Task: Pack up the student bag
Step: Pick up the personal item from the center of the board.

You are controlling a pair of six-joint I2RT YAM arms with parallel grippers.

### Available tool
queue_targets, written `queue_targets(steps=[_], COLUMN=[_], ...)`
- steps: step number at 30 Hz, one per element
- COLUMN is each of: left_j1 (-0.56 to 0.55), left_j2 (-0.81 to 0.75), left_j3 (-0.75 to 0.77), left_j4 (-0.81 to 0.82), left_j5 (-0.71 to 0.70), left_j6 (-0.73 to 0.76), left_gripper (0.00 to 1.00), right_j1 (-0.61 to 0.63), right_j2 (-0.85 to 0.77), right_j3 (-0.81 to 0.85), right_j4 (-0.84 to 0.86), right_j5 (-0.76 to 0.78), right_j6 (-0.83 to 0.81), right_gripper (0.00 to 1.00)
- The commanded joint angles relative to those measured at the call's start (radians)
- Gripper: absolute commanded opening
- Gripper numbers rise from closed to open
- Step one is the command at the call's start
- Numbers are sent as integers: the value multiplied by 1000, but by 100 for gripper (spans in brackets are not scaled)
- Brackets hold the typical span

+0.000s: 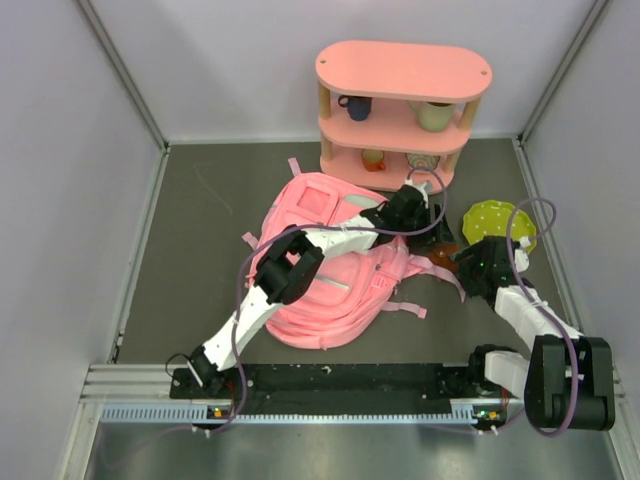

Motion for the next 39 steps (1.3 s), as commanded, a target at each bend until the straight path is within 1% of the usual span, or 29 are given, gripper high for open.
queue_targets(steps=[1,7,12,15,16,18,20,21,23,24,26,28,29,31,32,34,35,37,39], left_j1=[3,-14,-31,-36,-36,-36,-36,-36,-36,-36,-36,-36,-34,-34,-34,-34,-34,-34,-34], left_j2=[48,76,76,70,70,68,65,65,65,64,62,62,62,61,61,53,52,45,36], left_j3=[29,38,24,11,11,11,9,11,12,12,11,9,6,3,-3,-12,-20,-23,-29], left_j4=[-147,-136,-107,-84,-79,-70,-62,-59,-50,-49,-46,-46,-46,-46,-39,-20,-1,10,74], left_j5=[15,149,189,195,198,212,221,227,238,241,246,252,255,258,258,272,276,302,321], left_j6=[74,44,22,8,4,-7,-9,-10,-16,-18,-19,-21,-19,-19,-19,-27,-30,-36,-45], left_gripper=[77,76,76,75,75,75,74,73,64,60,47,37,29,21,14,6,0,0,0], right_j1=[-8,-8,-8,-8,-8,-8,-8,-8,-8,-8,-8,-8,-8,-8,-8,-8,-8,-8,-8], right_j2=[4,44,41,16,8,-12,-22,-22,-24,-24,-25,-24,-24,-28,-30,-36,-38,-45,-53], right_j3=[-34,-62,-77,-94,-100,-113,-113,-111,-101,-102,-102,-101,-101,-102,-102,-104,-105,-104,-102], right_j4=[5,109,189,209,220,238,230,227,204,204,204,201,200,194,183,174,169,163,154], right_j5=[-25,-90,-125,-131,-134,-143,-136,-134,-131,-131,-128,-130,-130,-125,-117,-111,-107,-105,-100], right_j6=[2,8,-6,-3,-6,-12,-15,-17,-27,-31,-29,-29,-31,-31,-31,-31,-31,-32,-31], right_gripper=[67,63,59,50,45,43,35,34,33,31,29,23,22,22,22,23,23,26,27])
